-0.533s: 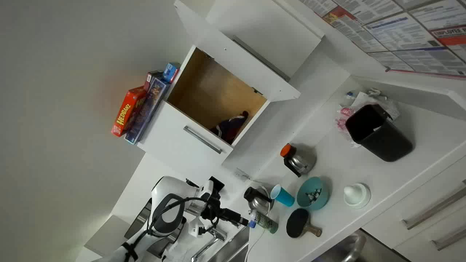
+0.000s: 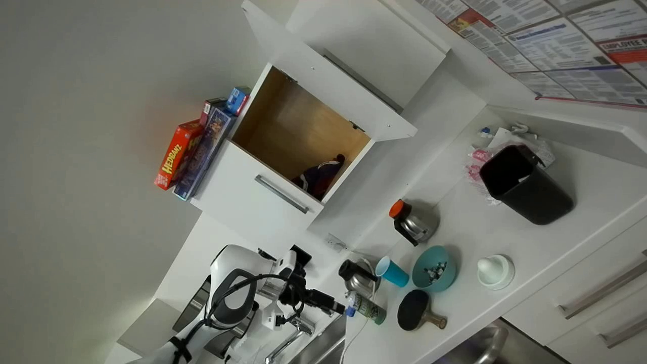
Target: Open the top first drawer
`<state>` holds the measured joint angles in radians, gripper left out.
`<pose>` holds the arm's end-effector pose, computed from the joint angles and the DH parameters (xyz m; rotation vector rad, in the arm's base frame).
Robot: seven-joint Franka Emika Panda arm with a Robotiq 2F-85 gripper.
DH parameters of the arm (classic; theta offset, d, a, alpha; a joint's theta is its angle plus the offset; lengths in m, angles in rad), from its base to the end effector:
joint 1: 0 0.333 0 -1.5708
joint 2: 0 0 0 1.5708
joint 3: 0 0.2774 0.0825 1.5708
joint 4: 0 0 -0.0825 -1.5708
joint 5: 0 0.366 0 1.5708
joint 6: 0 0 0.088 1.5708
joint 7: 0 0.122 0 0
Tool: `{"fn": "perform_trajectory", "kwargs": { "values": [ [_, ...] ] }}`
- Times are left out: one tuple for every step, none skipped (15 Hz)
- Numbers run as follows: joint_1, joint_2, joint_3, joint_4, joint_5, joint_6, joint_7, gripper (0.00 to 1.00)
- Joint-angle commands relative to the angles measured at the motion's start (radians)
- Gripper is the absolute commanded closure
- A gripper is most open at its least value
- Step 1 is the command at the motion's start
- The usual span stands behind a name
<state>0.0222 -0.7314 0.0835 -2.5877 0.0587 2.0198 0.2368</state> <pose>0.3552 0.0416 0.4636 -3.0954 0.2623 -0.2495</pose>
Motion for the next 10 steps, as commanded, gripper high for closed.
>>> {"fn": "perform_trajectory", "kwargs": {
  "values": [
    [-0.007, 0.0, 0.006, 0.003, 0.005, -0.003, -0.004, 0.0],
    [-0.007, 0.0, 0.006, 0.003, 0.005, -0.003, -0.004, 0.0],
    [-0.007, 0.0, 0.006, 0.003, 0.005, -0.003, -0.004, 0.0],
    [-0.007, 0.0, 0.006, 0.003, 0.005, -0.003, -0.004, 0.0],
    [-0.007, 0.0, 0.006, 0.003, 0.005, -0.003, -0.004, 0.0],
    [-0.02, 0.004, 0.008, 0.009, -0.01, 0.013, 0.003, 0.0],
    [-0.033, 0.008, -0.002, 0.017, -0.013, 0.029, 0.004, 0.0],
    [-0.044, 0.013, -0.019, 0.025, -0.009, 0.041, 0.0, 0.0],
    [-0.063, 0.021, -0.045, 0.033, -0.007, 0.061, -0.011, 0.0],
    [-0.081, 0.031, -0.072, 0.04, -0.002, 0.08, -0.019, 0.0]
  ]
}}
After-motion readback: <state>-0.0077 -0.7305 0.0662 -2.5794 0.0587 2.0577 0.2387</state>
